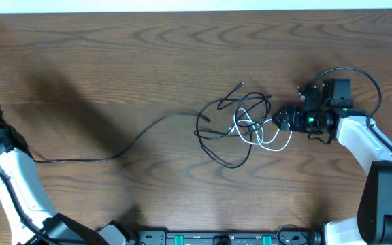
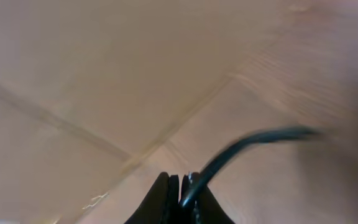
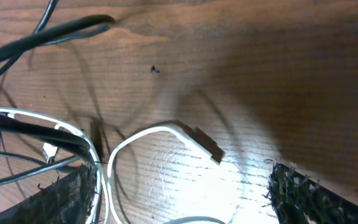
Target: Untangle cables
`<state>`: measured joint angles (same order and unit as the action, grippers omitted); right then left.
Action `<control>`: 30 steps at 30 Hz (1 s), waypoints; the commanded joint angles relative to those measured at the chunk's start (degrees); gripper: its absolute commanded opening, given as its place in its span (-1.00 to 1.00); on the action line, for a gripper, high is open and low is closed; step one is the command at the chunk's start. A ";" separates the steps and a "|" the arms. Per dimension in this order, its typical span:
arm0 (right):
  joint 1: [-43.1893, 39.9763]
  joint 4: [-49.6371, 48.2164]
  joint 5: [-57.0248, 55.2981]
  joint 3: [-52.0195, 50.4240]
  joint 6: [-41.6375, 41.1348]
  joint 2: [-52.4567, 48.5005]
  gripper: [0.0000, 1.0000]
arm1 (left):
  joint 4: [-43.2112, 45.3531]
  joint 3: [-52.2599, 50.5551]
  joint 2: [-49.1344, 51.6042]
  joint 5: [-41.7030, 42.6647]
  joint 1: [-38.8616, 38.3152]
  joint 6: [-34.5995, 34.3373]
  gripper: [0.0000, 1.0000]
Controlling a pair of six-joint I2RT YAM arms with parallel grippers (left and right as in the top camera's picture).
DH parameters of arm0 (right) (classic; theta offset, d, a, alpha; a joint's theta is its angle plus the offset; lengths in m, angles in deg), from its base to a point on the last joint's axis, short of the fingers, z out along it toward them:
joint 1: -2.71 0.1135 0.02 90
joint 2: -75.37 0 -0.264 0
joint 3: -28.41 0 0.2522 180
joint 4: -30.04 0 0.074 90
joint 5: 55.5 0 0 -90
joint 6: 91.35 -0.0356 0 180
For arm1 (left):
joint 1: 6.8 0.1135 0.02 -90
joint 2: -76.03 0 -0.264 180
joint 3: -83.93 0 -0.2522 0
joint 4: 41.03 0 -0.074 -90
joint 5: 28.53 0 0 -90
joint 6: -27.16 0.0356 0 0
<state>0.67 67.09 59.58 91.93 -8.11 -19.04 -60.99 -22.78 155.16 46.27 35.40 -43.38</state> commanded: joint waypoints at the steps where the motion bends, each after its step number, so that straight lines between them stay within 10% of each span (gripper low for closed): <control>1: -0.11 0.07 1.01 -0.04 0.57 -0.09 0.75 | -1.90 0.85 -0.59 23.80 -1.66 -2.60 -0.85; 9: -0.11 0.07 1.09 -0.04 0.57 -0.09 0.75 | -9.68 0.85 -0.59 41.75 -11.15 -5.42 -0.86; 30: -0.11 0.09 2.29 -0.04 0.59 -0.09 0.75 | -16.24 0.68 20.26 41.53 -44.26 5.88 -0.85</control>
<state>0.67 67.13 61.07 91.93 -8.11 -19.04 -76.95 -22.69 173.37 87.10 -6.94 -40.27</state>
